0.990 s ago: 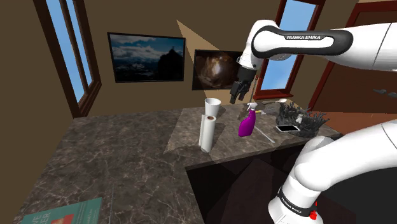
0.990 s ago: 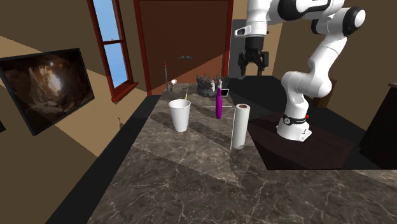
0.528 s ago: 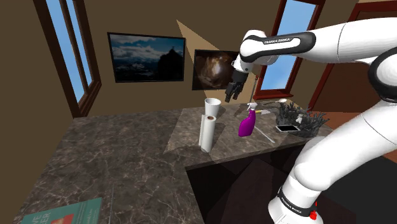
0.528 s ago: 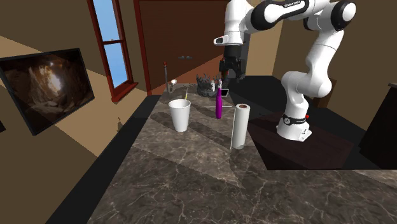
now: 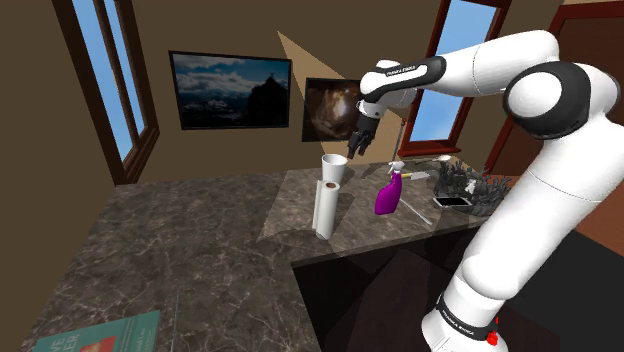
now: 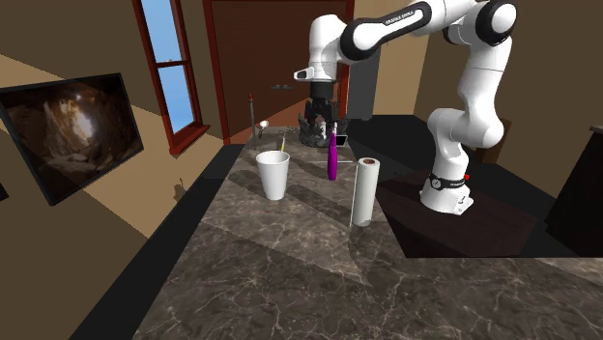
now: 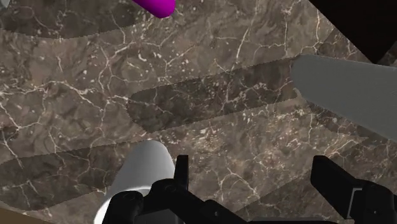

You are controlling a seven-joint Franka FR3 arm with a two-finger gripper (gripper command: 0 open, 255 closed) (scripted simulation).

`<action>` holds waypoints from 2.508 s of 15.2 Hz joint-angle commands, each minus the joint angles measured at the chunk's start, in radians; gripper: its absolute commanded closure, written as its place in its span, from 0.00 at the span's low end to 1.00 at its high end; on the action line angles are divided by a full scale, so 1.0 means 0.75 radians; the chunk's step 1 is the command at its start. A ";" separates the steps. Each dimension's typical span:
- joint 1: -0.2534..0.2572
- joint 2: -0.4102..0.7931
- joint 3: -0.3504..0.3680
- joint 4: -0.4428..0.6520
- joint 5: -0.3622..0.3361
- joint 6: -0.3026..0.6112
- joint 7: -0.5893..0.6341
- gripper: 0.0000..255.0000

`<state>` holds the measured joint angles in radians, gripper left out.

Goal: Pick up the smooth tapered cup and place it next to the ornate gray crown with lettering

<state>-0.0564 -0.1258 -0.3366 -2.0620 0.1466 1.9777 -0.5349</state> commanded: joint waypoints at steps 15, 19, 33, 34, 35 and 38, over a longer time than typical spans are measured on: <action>-0.245 0.904 -0.033 0.906 0.368 -0.111 -0.379 0.00; -0.241 0.922 -0.025 0.882 0.376 -0.068 -0.386 0.00; -0.233 0.948 -0.016 0.843 0.391 -0.005 -0.396 1.00; -0.233 0.948 -0.016 0.843 0.391 -0.005 -0.396 1.00; -0.233 0.948 -0.016 0.843 0.391 -0.005 -0.396 1.00; -0.233 0.948 -0.016 0.843 0.391 -0.005 -0.396 1.00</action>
<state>-0.2314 0.5857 -0.3483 -1.4298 0.4395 1.9741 -0.8318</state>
